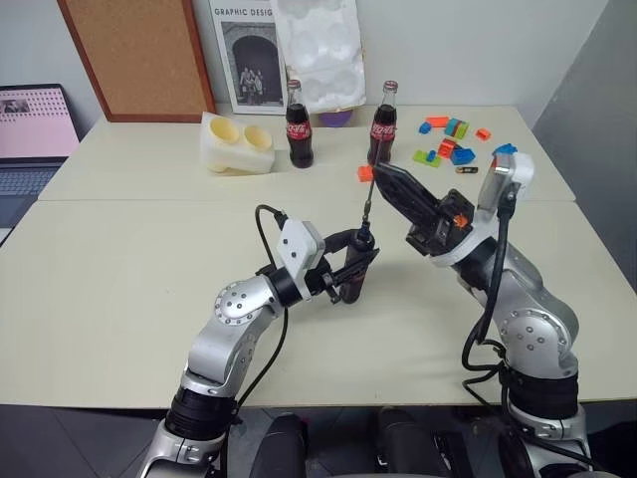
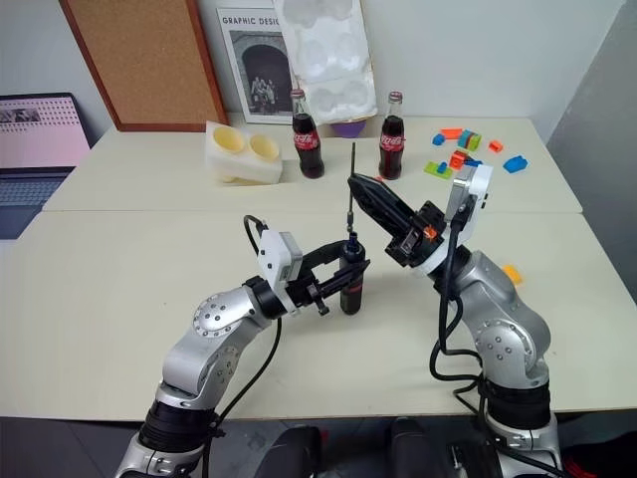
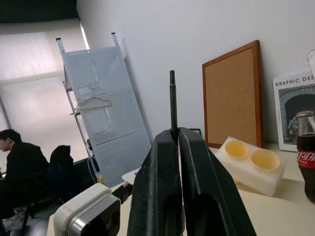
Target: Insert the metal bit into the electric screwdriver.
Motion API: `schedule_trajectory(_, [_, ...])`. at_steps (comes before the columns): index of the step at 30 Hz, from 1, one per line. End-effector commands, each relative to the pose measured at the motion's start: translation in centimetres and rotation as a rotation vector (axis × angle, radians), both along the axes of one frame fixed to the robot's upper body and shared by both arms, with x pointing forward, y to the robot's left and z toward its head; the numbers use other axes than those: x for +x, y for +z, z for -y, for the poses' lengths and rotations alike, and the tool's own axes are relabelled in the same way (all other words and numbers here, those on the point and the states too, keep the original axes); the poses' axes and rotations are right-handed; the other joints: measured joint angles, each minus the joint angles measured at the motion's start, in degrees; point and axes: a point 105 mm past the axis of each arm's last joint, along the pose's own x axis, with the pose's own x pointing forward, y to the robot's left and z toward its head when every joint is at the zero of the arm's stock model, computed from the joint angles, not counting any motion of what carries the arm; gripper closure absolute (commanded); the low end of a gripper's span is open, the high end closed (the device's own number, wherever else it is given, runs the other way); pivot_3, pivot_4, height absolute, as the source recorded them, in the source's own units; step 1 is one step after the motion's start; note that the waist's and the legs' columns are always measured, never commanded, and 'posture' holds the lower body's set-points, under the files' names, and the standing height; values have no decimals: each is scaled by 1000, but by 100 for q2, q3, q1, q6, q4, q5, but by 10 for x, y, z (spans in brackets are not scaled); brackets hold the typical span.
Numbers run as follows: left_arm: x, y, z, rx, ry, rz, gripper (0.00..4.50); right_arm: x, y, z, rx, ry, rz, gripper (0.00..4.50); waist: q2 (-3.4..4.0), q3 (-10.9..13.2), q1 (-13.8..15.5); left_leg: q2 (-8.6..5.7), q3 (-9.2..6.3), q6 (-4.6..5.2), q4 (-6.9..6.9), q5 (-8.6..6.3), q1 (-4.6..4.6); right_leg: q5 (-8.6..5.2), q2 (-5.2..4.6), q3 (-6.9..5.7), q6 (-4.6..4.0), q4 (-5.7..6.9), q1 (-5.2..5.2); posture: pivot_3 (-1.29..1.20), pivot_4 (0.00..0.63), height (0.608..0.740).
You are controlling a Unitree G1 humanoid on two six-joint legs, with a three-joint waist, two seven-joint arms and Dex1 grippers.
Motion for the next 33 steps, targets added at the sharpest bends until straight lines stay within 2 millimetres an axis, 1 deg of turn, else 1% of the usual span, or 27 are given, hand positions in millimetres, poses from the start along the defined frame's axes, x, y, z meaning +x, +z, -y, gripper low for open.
schedule_trajectory(1, [-6,9,0,-13,-11,40,2843,-7,11,0,9,-4,80,4500,0,0,0,0,0,0,0,0,0,0,0,0,0,0,0,0,150,740])
schedule_trajectory(5, [-6,8,-1,-12,-11,36,2843,-7,12,1,6,-14,98,4500,0,0,0,0,0,0,0,0,1,0,0,0,0,0,0,0,150,740])
schedule_trajectory(8, [-5,7,-1,-9,-11,33,2843,-10,18,0,-3,-3,135,4500,0,0,0,0,0,0,0,0,1,0,0,0,0,0,1,0,150,740])
schedule_trajectory(12, [-4,6,-2,-6,-11,32,2843,-13,19,0,-32,19,166,4500,0,0,0,0,1,0,0,0,4,0,0,1,0,1,2,0,150,740])
schedule_trajectory(17, [-5,6,-2,-3,-17,31,2843,-7,16,3,-123,41,213,4500,0,0,1,-1,3,1,0,1,6,0,0,2,0,1,3,0,150,740])
schedule_trajectory(33, [-6,6,-3,1,-13,32,2843,-2,12,-4,-113,30,251,4500,0,0,-1,1,4,1,-1,1,16,-2,1,3,-3,7,8,0,150,740])
